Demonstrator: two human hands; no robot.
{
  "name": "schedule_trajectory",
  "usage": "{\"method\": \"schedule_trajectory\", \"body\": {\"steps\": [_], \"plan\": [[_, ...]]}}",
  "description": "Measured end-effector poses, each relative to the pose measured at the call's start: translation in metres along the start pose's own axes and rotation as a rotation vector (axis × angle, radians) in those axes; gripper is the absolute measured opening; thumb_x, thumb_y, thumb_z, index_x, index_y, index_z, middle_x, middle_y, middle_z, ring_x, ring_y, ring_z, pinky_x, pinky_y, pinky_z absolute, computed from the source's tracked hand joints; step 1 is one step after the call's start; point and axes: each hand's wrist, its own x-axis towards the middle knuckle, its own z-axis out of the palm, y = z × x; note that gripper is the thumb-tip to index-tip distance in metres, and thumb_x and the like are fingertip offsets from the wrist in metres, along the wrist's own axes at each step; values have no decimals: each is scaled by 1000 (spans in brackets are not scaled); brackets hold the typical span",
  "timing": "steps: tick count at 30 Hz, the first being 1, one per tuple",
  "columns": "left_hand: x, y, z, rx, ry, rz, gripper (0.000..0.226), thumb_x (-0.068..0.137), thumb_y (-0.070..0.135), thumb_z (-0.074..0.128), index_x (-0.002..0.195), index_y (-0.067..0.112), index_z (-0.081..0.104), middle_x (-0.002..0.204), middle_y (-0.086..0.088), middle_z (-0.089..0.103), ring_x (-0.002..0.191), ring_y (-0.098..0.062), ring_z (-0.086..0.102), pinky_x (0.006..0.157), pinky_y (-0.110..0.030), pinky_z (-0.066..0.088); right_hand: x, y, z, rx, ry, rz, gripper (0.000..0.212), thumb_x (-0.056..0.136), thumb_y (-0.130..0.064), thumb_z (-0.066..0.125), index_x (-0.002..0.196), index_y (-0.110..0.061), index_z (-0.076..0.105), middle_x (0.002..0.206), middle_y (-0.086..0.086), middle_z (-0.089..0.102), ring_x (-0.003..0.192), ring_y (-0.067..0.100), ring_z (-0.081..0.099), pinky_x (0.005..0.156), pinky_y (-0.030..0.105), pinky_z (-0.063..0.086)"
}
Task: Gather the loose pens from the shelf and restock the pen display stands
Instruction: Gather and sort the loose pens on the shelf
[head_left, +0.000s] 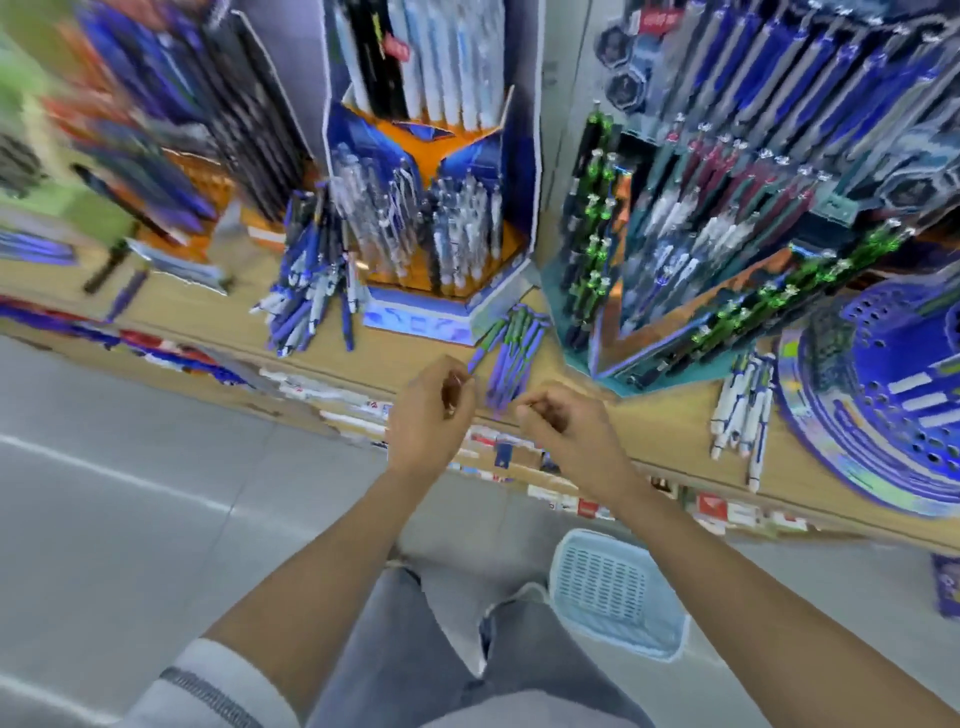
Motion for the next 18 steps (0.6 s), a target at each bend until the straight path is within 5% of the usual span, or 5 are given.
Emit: {"method": "schedule_trajectory", "body": {"steps": [7, 11, 18], "plan": [[56, -93, -131, -31, 137, -225, 5, 89, 19, 59, 86, 22, 59, 70, -4, 59, 61, -13, 50, 62, -32, 39, 82, -69, 132, 62, -155, -17, 10, 92, -13, 64, 102, -13, 61, 89, -11, 63, 74, 5, 56, 67, 14, 44], [111, -134, -187, -13, -25, -231, 4, 91, 21, 58, 95, 22, 60, 85, 1, 62, 68, -4, 53, 67, -26, 37, 132, -105, 193, 2, -12, 26, 19, 94, -14, 60, 111, -7, 56, 98, -8, 57, 78, 5, 55, 69, 13, 41], [192, -154, -218, -121, -336, -273, 11, 96, 24, 53, 95, 18, 62, 85, -3, 61, 88, -32, 63, 80, -42, 52, 192, -134, 233, -326, 262, 126, 36, 98, -29, 54, 128, -11, 50, 104, 1, 63, 88, 20, 61, 78, 38, 50]]}}
